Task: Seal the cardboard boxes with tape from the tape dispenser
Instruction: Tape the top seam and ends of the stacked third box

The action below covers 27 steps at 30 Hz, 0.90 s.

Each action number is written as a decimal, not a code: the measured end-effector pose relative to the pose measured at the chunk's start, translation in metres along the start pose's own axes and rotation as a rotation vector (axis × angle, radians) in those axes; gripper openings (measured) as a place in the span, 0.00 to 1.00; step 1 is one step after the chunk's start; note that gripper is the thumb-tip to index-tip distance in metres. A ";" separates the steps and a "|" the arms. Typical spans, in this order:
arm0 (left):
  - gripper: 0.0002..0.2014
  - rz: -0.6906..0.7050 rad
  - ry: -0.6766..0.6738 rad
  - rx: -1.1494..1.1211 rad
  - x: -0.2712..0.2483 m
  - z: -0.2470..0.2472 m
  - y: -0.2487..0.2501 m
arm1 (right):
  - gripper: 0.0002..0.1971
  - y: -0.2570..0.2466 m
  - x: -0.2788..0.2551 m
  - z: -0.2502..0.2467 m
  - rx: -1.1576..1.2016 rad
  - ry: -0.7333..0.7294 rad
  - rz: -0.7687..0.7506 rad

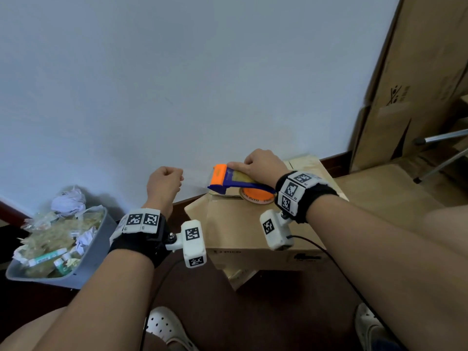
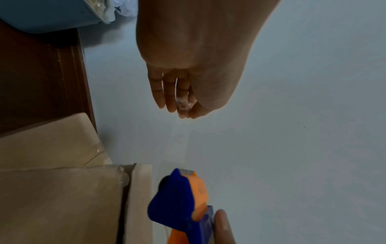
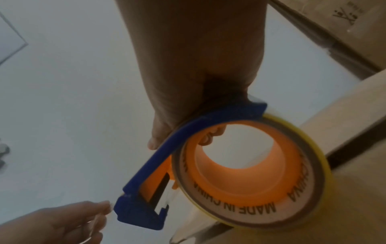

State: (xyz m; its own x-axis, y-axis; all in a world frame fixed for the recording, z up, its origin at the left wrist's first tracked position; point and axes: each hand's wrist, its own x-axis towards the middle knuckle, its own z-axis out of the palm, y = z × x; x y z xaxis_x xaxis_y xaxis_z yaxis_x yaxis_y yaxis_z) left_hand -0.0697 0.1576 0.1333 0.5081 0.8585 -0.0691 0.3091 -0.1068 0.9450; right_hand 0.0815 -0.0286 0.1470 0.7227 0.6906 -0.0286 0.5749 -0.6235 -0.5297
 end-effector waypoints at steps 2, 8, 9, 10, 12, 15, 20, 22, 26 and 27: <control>0.04 0.028 0.020 0.031 0.002 -0.002 0.000 | 0.33 -0.001 0.003 0.007 0.012 -0.030 -0.002; 0.06 -0.007 0.028 0.121 0.005 -0.007 -0.010 | 0.33 0.000 0.010 0.030 0.000 -0.063 -0.006; 0.06 -0.012 0.024 0.137 0.005 -0.007 -0.012 | 0.33 0.002 0.009 0.035 -0.015 -0.061 -0.007; 0.07 -0.018 0.022 0.149 0.005 -0.007 -0.014 | 0.33 0.004 0.009 0.039 -0.030 -0.054 -0.010; 0.07 -0.033 0.025 0.158 0.006 -0.008 -0.020 | 0.33 0.005 0.009 0.043 -0.046 -0.041 -0.015; 0.07 -0.069 0.036 0.112 0.008 -0.009 -0.029 | 0.33 0.005 0.011 0.042 -0.049 -0.057 -0.022; 0.06 -0.139 0.012 -0.007 0.010 -0.005 -0.042 | 0.32 0.005 0.011 0.042 -0.062 -0.050 -0.023; 0.06 -0.147 0.001 -0.023 0.011 -0.003 -0.048 | 0.32 0.006 0.012 0.041 -0.077 -0.078 -0.025; 0.04 -0.132 -0.008 -0.007 0.013 0.001 -0.056 | 0.35 0.006 0.016 0.034 -0.148 -0.167 -0.028; 0.04 -0.128 -0.008 -0.003 0.014 0.002 -0.057 | 0.35 0.006 0.017 0.031 -0.162 -0.197 -0.019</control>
State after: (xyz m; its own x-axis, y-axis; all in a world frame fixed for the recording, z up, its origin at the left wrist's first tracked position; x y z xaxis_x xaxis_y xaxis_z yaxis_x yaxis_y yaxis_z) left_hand -0.0786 0.1743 0.0776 0.4714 0.8609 -0.1917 0.3696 0.0045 0.9292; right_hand 0.0848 -0.0091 0.1168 0.6313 0.7511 -0.1932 0.6534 -0.6493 -0.3892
